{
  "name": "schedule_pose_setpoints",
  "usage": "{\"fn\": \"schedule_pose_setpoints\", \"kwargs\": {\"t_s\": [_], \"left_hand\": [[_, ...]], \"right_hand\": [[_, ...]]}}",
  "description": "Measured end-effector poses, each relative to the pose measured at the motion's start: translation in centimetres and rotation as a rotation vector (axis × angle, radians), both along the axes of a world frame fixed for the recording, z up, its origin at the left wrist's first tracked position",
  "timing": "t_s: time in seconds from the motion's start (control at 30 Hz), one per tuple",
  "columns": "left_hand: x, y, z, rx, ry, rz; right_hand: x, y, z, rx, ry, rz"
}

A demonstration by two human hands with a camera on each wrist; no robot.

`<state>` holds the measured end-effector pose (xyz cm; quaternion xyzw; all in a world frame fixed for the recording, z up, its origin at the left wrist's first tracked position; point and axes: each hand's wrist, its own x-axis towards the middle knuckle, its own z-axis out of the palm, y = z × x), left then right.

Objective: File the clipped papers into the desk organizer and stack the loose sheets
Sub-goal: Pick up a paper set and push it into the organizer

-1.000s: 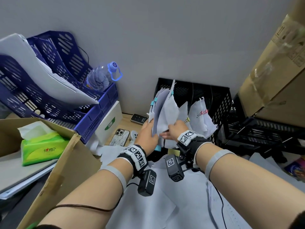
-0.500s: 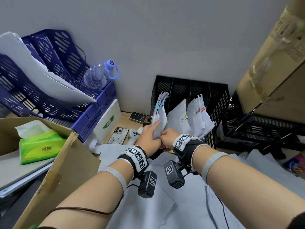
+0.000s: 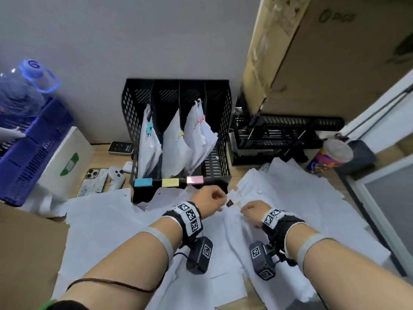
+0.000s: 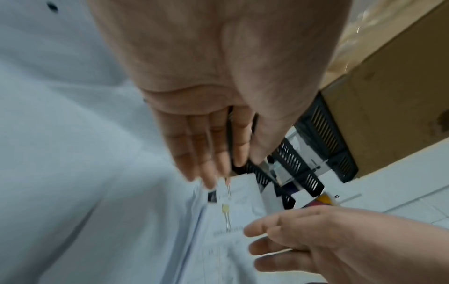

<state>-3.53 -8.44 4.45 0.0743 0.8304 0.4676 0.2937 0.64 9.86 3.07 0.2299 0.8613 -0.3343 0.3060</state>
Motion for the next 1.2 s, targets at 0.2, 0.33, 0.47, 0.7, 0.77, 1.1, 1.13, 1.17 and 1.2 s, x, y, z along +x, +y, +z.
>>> {"fn": "schedule_pose_setpoints", "kwargs": {"t_s": [0.2, 0.33, 0.47, 0.7, 0.77, 1.1, 1.13, 1.17, 1.2], "left_hand": [[2.4, 4.2, -4.9, -0.388, -0.192, -0.071], [3.5, 5.9, -5.9, -0.487, -0.127, -0.022], [4.6, 6.8, -6.4, -0.526, -0.104, 0.148], [7.3, 5.6, -5.3, -0.509, -0.073, 0.453], [8.1, 4.9, -4.1, -0.413, -0.104, 0.532], [10.8, -0.6, -0.9, -0.153, -0.147, 0.790], [11.0, -1.0, -0.5, -0.177, -0.123, 0.807], [11.4, -1.2, 0.4, -0.206, -0.087, 0.816], [11.6, -1.5, 0.7, -0.235, -0.054, 0.825]], "right_hand": [[4.9, 8.5, -3.3, 0.141, -0.097, -0.134], [6.2, 11.2, -5.1, 0.116, -0.099, -0.098], [6.0, 12.8, -5.7, 0.150, -0.048, -0.016], [3.8, 13.8, -5.3, 0.020, -0.043, 0.103], [3.3, 13.2, -4.9, 0.004, -0.050, 0.173], [1.5, 7.4, -0.7, -0.145, 0.266, 0.353], [1.5, 6.9, -0.5, -0.159, 0.295, 0.356], [1.5, 6.3, -0.2, -0.163, 0.313, 0.365], [1.5, 5.8, 0.0, -0.170, 0.327, 0.371]]}}
